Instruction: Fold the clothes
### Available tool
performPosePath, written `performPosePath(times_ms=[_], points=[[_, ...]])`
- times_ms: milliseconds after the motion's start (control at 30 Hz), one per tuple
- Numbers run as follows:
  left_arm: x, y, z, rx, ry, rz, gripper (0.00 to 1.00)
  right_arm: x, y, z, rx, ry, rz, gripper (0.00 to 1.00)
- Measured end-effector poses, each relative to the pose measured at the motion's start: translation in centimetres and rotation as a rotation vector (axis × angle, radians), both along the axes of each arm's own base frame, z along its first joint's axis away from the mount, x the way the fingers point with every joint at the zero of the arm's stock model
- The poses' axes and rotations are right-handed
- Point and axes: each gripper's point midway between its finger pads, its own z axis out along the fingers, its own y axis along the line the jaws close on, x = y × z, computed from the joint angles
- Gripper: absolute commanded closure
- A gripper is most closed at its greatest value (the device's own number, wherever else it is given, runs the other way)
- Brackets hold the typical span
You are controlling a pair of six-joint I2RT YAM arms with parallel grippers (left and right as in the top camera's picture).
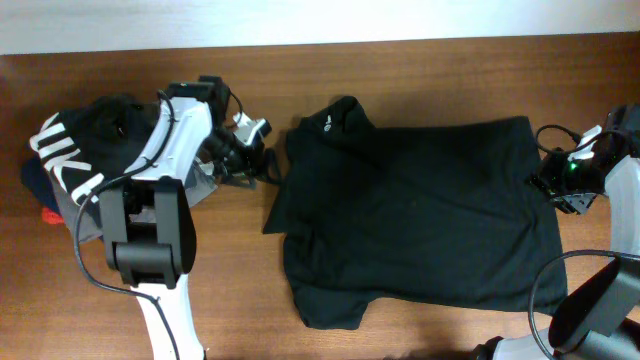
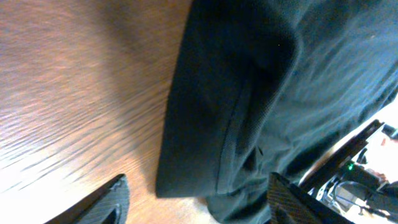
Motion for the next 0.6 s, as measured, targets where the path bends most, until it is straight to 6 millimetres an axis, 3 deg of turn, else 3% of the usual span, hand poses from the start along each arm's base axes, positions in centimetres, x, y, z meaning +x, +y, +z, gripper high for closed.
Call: performPosePath(times_ms=[100,367,600], points=[[-0.6,-0.7,-1.5,-0.011,0.002,-0.015,0.36,0.0,0.1,0.0,0.003,-0.002,0.003,0.54],[-0.5,-1.4,-4.0,-0.061,-0.039,-0.006,1.00,0.1,0.2,0.0,0.009,-0.006,0.005,0.54],[0.7,-0.7,-2.9,-0.109,-0.061,0.033,1.00,0.2,0.0,0.1,0.001,-0.009,0.007,0.54]])
